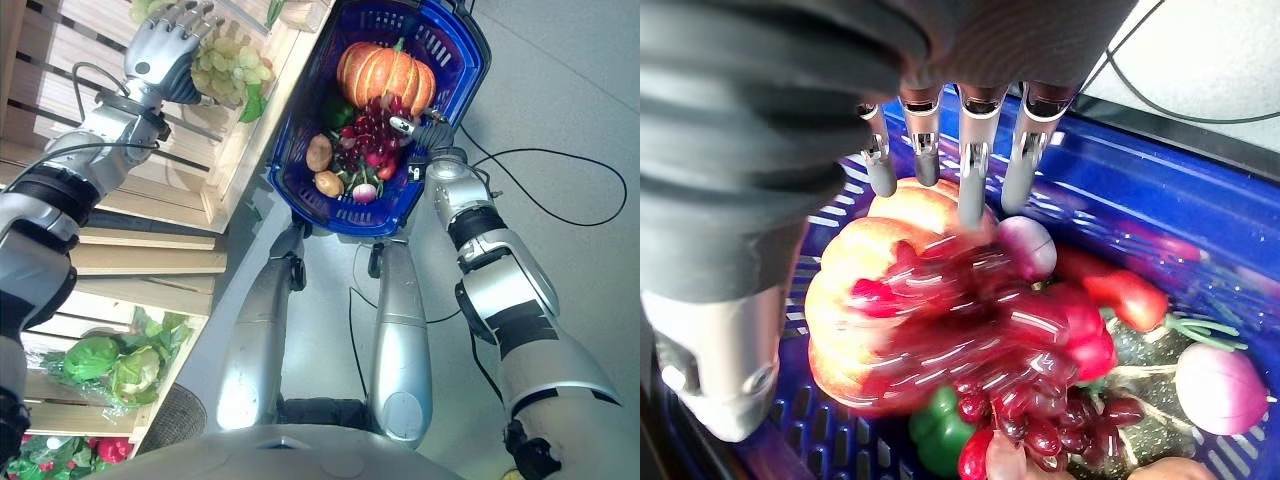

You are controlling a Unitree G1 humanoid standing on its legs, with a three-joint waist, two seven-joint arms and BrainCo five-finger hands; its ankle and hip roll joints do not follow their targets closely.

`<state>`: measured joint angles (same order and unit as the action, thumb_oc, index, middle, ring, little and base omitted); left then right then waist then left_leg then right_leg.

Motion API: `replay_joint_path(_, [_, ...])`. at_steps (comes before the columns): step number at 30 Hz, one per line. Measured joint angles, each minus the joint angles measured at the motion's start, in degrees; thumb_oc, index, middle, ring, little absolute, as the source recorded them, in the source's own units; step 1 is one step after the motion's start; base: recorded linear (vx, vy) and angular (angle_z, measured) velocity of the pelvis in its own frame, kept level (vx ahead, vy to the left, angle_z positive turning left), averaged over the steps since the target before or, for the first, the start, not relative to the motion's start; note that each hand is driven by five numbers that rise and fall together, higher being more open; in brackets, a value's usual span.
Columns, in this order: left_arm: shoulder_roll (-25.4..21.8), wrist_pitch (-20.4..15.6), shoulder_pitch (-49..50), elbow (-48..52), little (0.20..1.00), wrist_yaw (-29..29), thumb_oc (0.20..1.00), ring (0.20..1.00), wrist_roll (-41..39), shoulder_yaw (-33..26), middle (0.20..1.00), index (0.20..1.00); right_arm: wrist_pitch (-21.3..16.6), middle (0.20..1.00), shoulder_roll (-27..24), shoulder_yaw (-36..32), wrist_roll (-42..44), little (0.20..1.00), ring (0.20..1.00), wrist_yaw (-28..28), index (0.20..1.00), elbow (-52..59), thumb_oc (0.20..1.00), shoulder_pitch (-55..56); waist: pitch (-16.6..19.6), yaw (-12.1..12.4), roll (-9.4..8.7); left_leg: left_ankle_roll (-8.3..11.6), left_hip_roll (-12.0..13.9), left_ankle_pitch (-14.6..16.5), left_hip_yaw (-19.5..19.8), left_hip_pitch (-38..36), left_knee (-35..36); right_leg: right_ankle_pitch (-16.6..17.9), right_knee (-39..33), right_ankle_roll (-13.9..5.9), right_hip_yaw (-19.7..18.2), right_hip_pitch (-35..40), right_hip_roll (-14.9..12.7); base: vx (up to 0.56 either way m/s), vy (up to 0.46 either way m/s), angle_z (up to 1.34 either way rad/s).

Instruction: Pick up fruits and vegetables into the basket

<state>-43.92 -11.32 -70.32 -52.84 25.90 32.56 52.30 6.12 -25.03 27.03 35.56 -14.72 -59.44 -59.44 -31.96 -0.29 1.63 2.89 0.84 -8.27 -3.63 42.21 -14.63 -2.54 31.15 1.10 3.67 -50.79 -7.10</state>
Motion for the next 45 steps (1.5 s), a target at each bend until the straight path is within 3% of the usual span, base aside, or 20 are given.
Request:
replay_joint_path(8, [3.16,2.58,-1.35,-3.26,1.000,-6.12,1.000,1.000,1.79,2.47,1.000,1.000,-2.17,1.000,0.77,0.32,0.40,1.000,1.000,-0.01,1.000,-0.17,1.000,-0.34,0.05,-1.00,0.09,-0.05,0.08,0.12,-0.56,0.70,-0.01,0.01,-0.17,-0.01,-0.36,-0.97,0.26,-0.01,0.002,-0.02])
replay_joint_path(19, [3.70,8.67,-2.34,-4.82,1.000,-6.03,1.000,1.000,8.00,3.00,1.000,1.000,-7.56,1.000,1.21,1.29,3.93,1.000,1.000,-1.43,1.000,6.71,1.000,-0.94,0.06,-1.16,0.10,0.56,1.01,0.60,-0.34,2.28,-0.18,0.63,-1.06,0.91,-0.09,-1.95,1.58,-0.01,-0.018,-0.03])
replay_joint_path(26, [3.69,16.20,-1.40,-4.38,1.000,-4.87,1.000,1.000,12.67,2.83,1.000,1.000,-11.69,1.000,-1.95,0.97,6.10,1.000,1.000,-8.69,1.000,26.78,1.000,5.44,0.06,-1.86,0.09,0.76,1.21,0.78,0.35,2.93,-0.16,0.40,-2.08,0.57,0.15,-2.04,1.88,0.00,-0.002,0.00])
replay_joint_path(31, [3.68,19.91,-0.16,-4.21,1.000,-4.86,1.000,1.000,14.66,1.29,1.000,1.000,-12.50,1.000,-3.22,-0.67,5.94,1.000,1.000,-11.48,1.000,30.60,1.000,8.80,0.06,-3.13,0.02,0.72,1.14,0.74,0.86,4.72,-0.16,0.67,-2.18,0.83,0.47,-3.32,1.85,0.00,-0.003,0.02])
replay_joint_path(39, [3.66,22.44,1.26,-5.33,1.000,-5.10,1.000,1.000,17.06,-0.60,1.000,1.000,-14.91,1.000,-3.23,-2.66,3.11,1.000,1.000,-12.70,1.000,33.85,1.000,10.58,0.03,-4.55,-0.04,0.67,1.18,1.02,1.08,4.64,-0.16,0.67,-2.45,0.83,0.70,-3.02,1.84,0.00,0.000,0.00])
replay_joint_path(45, [3.69,22.41,1.86,-6.35,1.000,-3.86,1.000,1.000,18.16,-0.93,1.000,1.000,-15.18,1.000,-3.18,-2.69,1.26,1.000,1.000,-13.53,1.000,35.10,1.000,10.93,0.03,-4.74,-0.05,0.68,1.21,0.99,1.61,4.51,-0.21,0.68,-2.76,0.82,0.99,-2.63,1.82,0.00,0.000,0.00])
